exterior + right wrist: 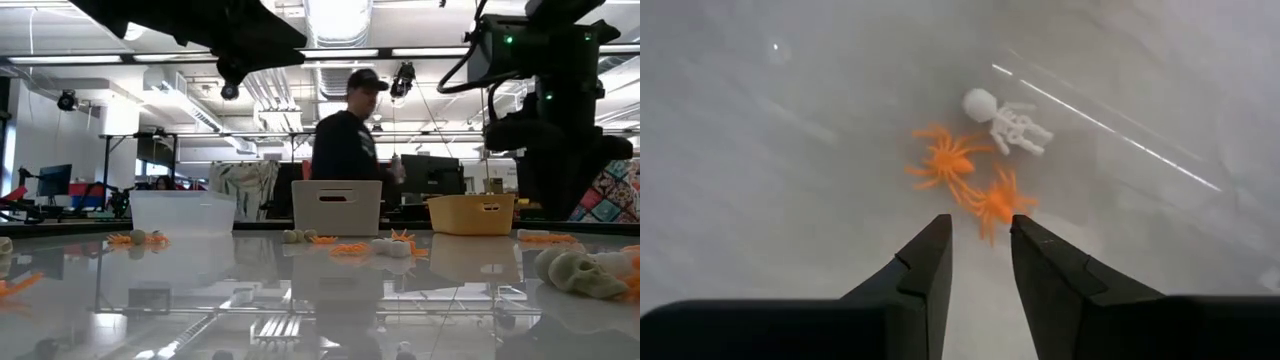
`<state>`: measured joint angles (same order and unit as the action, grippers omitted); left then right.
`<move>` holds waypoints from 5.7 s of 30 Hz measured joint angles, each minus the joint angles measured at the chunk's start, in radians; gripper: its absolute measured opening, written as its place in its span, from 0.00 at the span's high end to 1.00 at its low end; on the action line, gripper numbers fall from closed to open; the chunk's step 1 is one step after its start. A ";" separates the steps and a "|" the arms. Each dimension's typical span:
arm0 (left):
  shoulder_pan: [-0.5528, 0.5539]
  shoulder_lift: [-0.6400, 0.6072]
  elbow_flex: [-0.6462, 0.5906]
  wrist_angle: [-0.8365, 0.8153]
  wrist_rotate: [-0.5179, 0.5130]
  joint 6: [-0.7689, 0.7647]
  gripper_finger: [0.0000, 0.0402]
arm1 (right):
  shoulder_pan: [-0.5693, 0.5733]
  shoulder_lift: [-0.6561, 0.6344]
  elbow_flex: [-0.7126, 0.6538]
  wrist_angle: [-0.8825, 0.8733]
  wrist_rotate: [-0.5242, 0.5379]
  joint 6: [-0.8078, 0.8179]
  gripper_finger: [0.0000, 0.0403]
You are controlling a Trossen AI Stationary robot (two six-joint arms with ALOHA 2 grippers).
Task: Sort Halloween decoration
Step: Put the orange spider toy into the transparent white bin
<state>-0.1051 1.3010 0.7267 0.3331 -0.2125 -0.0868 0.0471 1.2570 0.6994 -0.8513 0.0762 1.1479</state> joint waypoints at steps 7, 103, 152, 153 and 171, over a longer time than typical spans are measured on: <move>0.009 0.000 0.000 0.005 -0.001 0.022 0.61 | 0.000 0.022 0.000 0.004 -0.038 -0.089 0.75; 0.018 0.001 -0.002 0.018 0.025 0.045 0.61 | 0.001 -0.125 -0.065 0.195 -0.129 -0.384 0.98; 0.014 -0.629 -0.021 -0.208 0.030 -0.008 0.61 | -0.305 0.906 0.913 1.202 -0.085 -1.036 0.98; 0.014 -0.631 -0.024 -0.209 0.030 -0.007 0.61 | -0.305 0.919 0.928 1.201 -0.085 -1.036 0.98; 0.014 -0.610 -0.034 -0.179 0.028 0.014 0.61 | -0.289 1.023 1.048 1.200 -0.084 -1.017 0.91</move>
<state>-0.0910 0.6914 0.6930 0.1541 -0.1841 -0.0723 -0.2422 2.2803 1.7473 0.3487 -0.0082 0.1313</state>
